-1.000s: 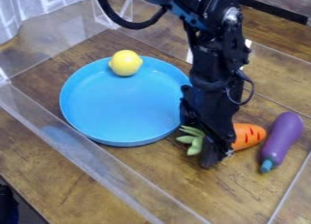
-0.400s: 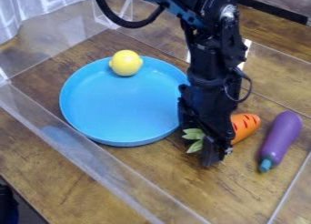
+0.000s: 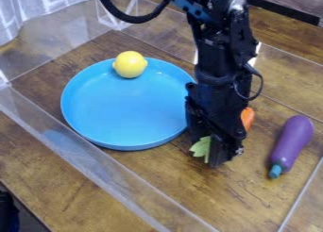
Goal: Move the carrot to the right side
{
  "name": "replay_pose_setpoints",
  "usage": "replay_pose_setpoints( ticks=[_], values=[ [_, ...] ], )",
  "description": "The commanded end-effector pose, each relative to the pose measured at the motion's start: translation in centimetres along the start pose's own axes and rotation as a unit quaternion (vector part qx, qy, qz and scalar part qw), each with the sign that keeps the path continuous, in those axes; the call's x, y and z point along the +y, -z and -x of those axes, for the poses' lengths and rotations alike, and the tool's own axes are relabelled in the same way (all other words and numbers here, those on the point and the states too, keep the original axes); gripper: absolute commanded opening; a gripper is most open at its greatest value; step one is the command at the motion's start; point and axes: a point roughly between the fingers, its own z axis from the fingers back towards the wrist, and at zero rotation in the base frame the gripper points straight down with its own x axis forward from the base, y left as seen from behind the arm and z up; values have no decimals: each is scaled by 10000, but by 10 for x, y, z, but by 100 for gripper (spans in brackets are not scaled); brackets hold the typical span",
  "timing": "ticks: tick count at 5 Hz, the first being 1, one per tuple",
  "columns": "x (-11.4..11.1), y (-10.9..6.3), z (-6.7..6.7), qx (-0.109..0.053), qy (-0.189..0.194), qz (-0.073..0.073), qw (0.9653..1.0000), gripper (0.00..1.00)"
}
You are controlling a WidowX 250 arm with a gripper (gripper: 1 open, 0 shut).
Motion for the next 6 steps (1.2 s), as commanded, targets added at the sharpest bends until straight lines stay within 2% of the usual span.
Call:
replay_pose_setpoints(
  ticks=[1, 2, 3, 4, 6],
  values=[
    [6, -25, -11, -424, -72, -72, 9991, 100],
    [6, -24, -10, -428, -108, -17, 9990, 100],
    [7, -24, -10, -439, -143, 12, 9989, 0],
    [7, -24, -11, -455, -171, 21, 9988, 100],
    [7, -21, -12, -458, -218, 68, 9987, 100]
  ],
)
